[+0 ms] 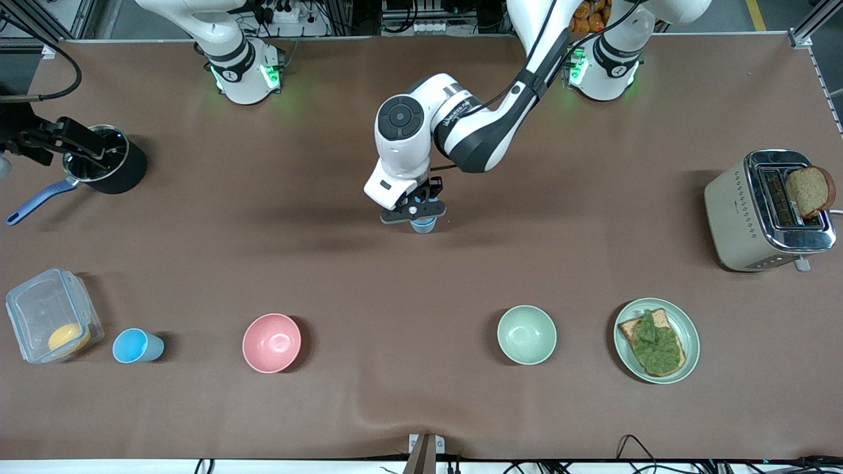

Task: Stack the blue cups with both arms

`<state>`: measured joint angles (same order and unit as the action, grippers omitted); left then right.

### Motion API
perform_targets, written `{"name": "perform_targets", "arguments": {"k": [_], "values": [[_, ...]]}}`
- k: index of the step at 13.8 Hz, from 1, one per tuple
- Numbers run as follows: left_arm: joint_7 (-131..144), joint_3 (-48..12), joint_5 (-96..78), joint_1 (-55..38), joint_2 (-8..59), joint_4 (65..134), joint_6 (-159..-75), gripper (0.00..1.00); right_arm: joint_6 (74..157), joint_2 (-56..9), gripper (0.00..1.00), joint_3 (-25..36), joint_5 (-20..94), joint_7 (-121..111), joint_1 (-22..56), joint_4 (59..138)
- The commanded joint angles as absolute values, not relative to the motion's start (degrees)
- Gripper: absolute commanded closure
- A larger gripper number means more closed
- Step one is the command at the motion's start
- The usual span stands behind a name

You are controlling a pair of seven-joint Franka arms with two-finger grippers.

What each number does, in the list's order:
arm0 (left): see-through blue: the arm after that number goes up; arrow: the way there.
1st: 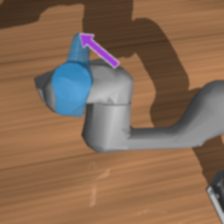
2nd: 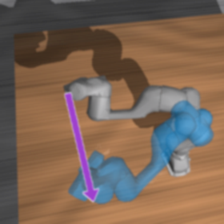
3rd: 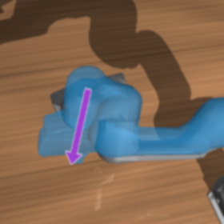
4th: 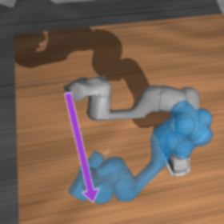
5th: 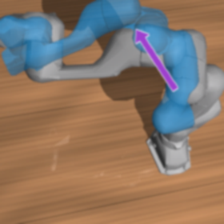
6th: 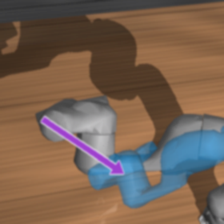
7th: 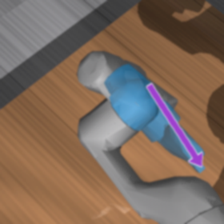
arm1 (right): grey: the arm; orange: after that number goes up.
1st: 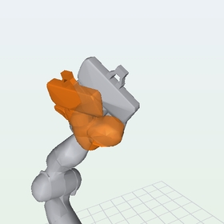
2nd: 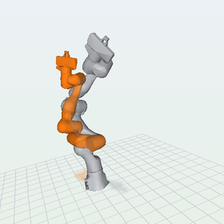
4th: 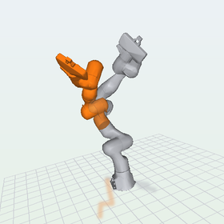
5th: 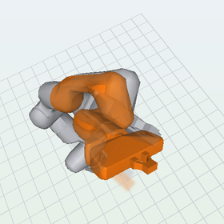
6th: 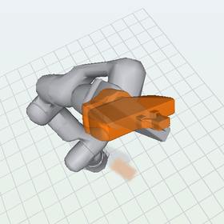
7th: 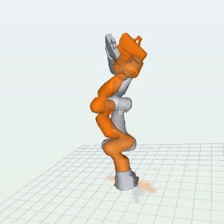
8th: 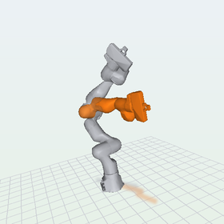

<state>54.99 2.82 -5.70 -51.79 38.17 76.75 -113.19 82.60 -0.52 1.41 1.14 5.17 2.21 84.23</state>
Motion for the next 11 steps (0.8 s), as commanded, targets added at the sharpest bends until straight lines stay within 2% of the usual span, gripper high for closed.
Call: {"name": "perform_targets", "arguments": {"k": [1, 4, 11], "values": [[55.5, 4.0, -4.6, -52.2, 37.5, 75.5, -112.9, 0.0, 81.7, -1.2, 0.0, 0.7, 1.5, 4.6, 1.0, 82.7], [52.2, 4.1, -4.4, -48.8, 32.7, 76.8, -110.0, 0.0, 81.7, -1.2, 0.0, 0.7, 1.5, 4.5, 0.9, 82.7], [47.7, 4.1, -3.7, -37.6, 18.5, 80.7, -94.8, 0.0, 81.7, -1.2, 0.0, 0.7, 1.5, 4.5, 0.9, 82.7]]}}
